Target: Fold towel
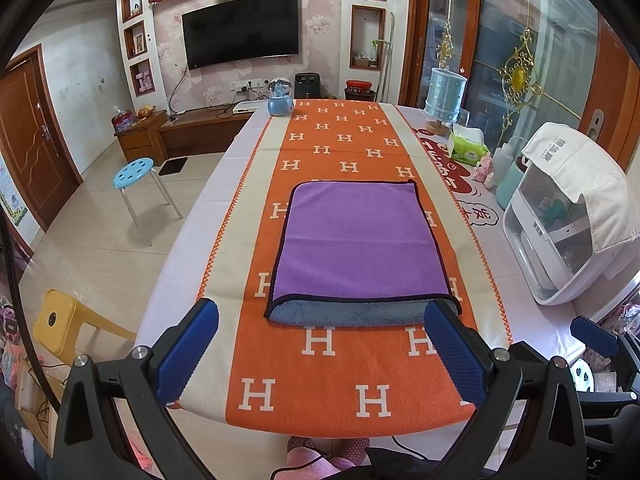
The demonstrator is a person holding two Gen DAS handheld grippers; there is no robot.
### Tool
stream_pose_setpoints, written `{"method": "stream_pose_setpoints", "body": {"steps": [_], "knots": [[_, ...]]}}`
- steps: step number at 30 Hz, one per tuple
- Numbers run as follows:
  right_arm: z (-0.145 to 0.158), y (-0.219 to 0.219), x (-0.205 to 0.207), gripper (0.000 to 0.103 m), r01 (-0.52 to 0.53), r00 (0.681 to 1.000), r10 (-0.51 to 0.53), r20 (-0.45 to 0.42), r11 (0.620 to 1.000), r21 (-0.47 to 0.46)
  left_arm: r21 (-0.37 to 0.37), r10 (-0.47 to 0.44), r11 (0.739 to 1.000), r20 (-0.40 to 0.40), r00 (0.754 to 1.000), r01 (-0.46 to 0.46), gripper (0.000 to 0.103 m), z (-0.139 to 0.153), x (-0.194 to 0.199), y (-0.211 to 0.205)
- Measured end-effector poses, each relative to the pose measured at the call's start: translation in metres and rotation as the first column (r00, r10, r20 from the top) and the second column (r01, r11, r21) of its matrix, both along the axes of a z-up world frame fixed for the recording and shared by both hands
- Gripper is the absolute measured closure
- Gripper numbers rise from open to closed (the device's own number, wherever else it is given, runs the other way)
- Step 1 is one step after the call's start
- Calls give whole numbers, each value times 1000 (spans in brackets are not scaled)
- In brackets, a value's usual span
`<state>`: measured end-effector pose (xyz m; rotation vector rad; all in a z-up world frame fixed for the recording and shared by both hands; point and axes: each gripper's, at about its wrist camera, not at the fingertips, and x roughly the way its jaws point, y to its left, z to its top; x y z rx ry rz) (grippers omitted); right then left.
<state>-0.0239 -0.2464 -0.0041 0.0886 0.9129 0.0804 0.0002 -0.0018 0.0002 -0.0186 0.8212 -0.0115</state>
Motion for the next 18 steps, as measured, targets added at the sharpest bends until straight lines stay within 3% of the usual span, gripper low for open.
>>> {"method": "stream_pose_setpoints", "body": {"steps": [18], "knots": [[-9, 6, 4, 5, 7, 997, -7, -71, 1000, -9, -18, -41, 999, -47, 998, 40, 1, -16, 9, 8]]}}
